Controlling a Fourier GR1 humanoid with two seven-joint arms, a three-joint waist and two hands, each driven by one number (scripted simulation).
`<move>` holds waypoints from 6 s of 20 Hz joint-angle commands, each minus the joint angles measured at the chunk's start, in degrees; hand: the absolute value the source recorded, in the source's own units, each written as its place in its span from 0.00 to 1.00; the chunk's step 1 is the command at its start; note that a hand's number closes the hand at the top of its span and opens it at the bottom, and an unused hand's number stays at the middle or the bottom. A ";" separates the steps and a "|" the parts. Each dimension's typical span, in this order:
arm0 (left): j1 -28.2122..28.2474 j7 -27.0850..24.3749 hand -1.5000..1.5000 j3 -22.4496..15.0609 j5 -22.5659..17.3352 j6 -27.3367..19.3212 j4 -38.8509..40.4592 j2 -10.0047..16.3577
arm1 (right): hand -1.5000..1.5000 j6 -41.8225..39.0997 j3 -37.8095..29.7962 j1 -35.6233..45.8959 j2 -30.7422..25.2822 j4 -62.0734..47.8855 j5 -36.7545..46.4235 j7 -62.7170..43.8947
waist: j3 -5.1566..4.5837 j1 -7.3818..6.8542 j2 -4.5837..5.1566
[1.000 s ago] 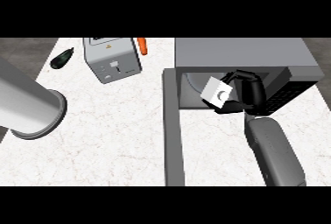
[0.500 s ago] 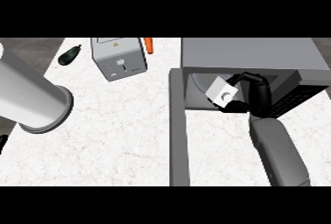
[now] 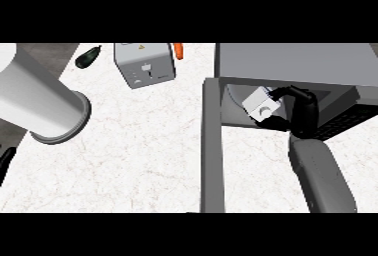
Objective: Pick up the milk, place it into the microwave and close the microwave
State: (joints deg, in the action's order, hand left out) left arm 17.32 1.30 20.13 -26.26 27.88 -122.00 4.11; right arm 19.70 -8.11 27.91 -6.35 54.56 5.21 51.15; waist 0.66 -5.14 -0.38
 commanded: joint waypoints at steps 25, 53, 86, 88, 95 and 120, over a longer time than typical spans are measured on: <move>-6.17 1.32 0.00 -5.03 6.96 0.04 1.45 1.25 | 0.00 10.02 -3.65 3.27 2.66 -7.48 6.93 -9.32 | -0.65 -7.14 4.43; -7.18 1.30 0.00 -12.22 14.76 -3.28 1.74 -4.06 | 0.00 3.21 -4.96 7.77 1.27 -14.67 5.61 -12.44 | -0.61 -1.76 2.56; -20.51 -5.62 1.00 -31.13 37.47 -2.91 26.52 -3.72 | 0.00 -19.83 2.07 -14.92 1.50 3.90 -3.45 -14.86 | -0.73 6.48 0.15; -20.00 -5.30 1.00 -35.73 38.92 -0.79 27.80 -3.94 | 0.00 -18.29 4.08 -17.19 3.71 7.77 -2.56 -16.18 | -0.73 6.41 0.11; -24.32 -9.90 1.00 -45.24 40.37 -7.78 40.54 -4.10 | 0.00 -20.64 7.07 -33.68 2.23 27.56 -3.54 -18.97 | -0.74 6.75 0.27; -46.52 -16.10 1.00 -78.16 9.01 -54.51 58.06 -4.06 | 0.00 -36.11 2.39 -42.20 -8.50 56.42 -22.53 -32.66 | -0.98 12.09 1.66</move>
State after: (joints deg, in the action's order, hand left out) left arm -26.31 -12.49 -56.42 -12.69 -22.15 -64.53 0.97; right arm -14.48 -5.62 -16.49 -13.13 109.24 -14.83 20.65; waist -0.16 5.58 0.89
